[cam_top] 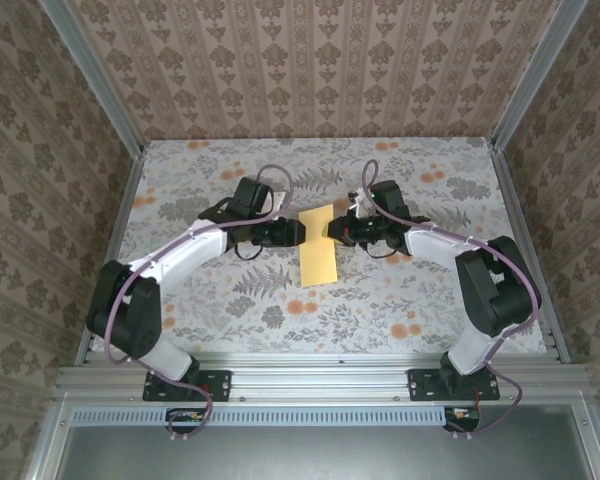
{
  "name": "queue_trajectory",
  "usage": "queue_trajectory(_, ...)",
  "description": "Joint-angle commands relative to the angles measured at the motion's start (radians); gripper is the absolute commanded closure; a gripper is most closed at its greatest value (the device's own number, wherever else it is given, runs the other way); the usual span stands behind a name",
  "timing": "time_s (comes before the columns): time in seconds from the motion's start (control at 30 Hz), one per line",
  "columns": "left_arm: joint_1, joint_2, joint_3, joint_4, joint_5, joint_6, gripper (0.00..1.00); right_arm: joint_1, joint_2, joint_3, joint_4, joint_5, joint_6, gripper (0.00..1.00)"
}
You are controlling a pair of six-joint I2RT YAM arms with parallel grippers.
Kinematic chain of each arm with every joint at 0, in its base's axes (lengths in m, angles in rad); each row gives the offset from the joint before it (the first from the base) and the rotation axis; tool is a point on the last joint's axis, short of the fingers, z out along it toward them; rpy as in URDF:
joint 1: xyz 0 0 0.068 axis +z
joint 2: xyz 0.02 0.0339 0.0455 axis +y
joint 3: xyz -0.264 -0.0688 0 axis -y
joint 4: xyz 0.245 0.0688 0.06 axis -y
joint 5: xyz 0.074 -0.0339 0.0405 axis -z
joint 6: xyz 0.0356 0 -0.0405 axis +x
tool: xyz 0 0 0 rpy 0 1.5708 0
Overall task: Fold a paper plane with a square sheet of paper (pick it up from the middle)
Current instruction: Pick up the paper from the center of the table, then place the paper at the center of the table.
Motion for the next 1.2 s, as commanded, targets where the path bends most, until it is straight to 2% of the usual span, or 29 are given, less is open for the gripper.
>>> queue_trajectory(0.0, 0.018, -0.068, -0.061, 0.063, 0.065, -0.082, 0.46, -0.013, -0.050, 0.006, 0.078, -0.051, 0.093, 0.99)
queue_trajectory(0.33, 0.029, -0.184, -0.231, 0.328, 0.176, -0.321, 0.39, -0.032, -0.084, 0.014, 0.222, -0.059, 0.235, 1.00)
queue_trajectory(0.63, 0.029, -0.197, -0.281, 0.446, 0.228, -0.417, 0.40, -0.040, -0.080, 0.025, 0.290, -0.071, 0.296, 1.00)
queue_trajectory(0.83, 0.031, -0.235, -0.272, 0.404, 0.225, -0.405, 0.50, -0.046, -0.078, 0.019, 0.283, -0.068, 0.291, 1.00)
queue_trajectory(1.03, 0.031, -0.236, -0.263, 0.349, 0.222, -0.372, 0.70, -0.045, -0.075, 0.008, 0.292, -0.064, 0.290, 1.00)
queue_trajectory(1.17, 0.032, -0.233, -0.258, 0.325, 0.214, -0.357, 0.79, -0.046, -0.073, 0.004, 0.292, -0.065, 0.287, 1.00)
